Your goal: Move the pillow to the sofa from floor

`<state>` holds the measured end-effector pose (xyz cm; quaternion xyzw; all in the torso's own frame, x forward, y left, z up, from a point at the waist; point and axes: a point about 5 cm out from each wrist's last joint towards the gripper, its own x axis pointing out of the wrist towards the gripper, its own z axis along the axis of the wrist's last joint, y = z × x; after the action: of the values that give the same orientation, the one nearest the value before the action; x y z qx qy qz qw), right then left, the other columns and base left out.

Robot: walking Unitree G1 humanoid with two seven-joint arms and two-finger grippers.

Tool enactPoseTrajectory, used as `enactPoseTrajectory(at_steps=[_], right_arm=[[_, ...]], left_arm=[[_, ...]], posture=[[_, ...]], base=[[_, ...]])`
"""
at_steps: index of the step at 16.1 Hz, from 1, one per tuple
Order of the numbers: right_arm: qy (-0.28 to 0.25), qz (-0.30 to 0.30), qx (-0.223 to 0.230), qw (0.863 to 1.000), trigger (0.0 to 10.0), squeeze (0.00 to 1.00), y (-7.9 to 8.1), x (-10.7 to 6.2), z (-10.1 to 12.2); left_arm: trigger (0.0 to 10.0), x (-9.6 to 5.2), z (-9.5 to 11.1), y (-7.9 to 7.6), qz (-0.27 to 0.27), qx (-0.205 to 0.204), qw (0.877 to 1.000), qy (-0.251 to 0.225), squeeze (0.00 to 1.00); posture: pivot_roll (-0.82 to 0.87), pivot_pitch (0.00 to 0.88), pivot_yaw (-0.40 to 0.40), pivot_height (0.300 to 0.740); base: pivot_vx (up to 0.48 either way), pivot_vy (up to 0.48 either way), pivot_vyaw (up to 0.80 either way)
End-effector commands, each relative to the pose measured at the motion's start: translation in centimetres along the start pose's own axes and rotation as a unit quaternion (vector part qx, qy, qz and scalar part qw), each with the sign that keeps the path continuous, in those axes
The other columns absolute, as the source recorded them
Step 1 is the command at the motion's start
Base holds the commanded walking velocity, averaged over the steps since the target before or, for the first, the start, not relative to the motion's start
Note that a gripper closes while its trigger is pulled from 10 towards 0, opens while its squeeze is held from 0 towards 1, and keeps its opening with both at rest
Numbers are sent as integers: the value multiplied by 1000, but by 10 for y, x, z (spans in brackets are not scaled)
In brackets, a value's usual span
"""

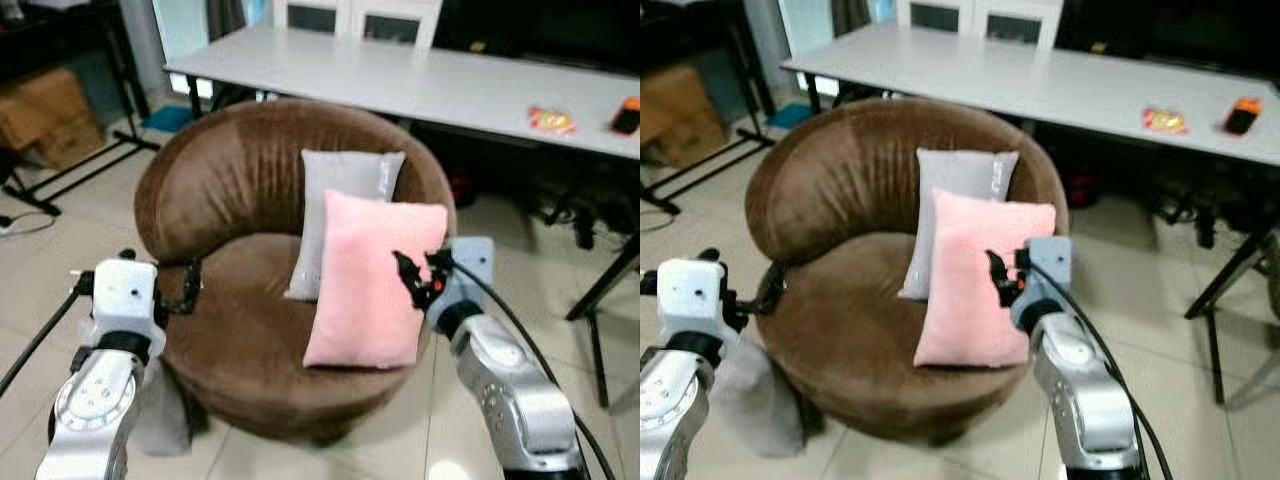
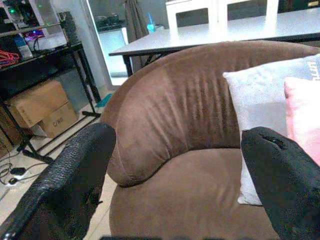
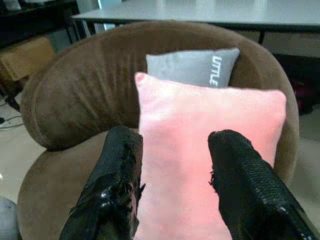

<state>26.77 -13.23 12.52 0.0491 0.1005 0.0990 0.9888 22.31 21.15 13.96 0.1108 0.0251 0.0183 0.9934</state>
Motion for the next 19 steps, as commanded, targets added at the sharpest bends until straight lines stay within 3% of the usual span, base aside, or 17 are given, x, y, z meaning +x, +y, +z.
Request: enactPoseTrajectory(at_steps=[1,5,9,13,15,19], right_arm=[[-4,9,-28,1000,10000,0,1,-1,4],[-4,7,-29,1000,10000,0,1,-1,4],[-6,6,-29,1000,10000,0,1,-1,4],[-7,16,-22,1000,10000,0,5,-1,4],[-7,33,-39,999,10000,0,10,-1,5],[0,31,-39,999,10000,0,9,0,2]], left_arm=[[10000,0,-1,-3,-2,0,1000,3,0],[10000,1,0,-6,-7,-1,1000,3,0],[10000,2,1,-6,-12,0,1000,0,0],[10000,4,3,-11,-29,9,1000,-2,0],[10000,4,4,-12,-37,7,999,-6,0],[10000,4,5,-10,-35,1,999,-5,0]], posture=[[-33,0,2,740],[-35,0,7,740],[-39,0,14,740],[-41,0,18,740],[-39,0,19,740],[-34,0,14,740]], base=[[0,398,0],[0,398,600],[0,392,0],[0,0,0],[0,0,0],[130,0,747]])
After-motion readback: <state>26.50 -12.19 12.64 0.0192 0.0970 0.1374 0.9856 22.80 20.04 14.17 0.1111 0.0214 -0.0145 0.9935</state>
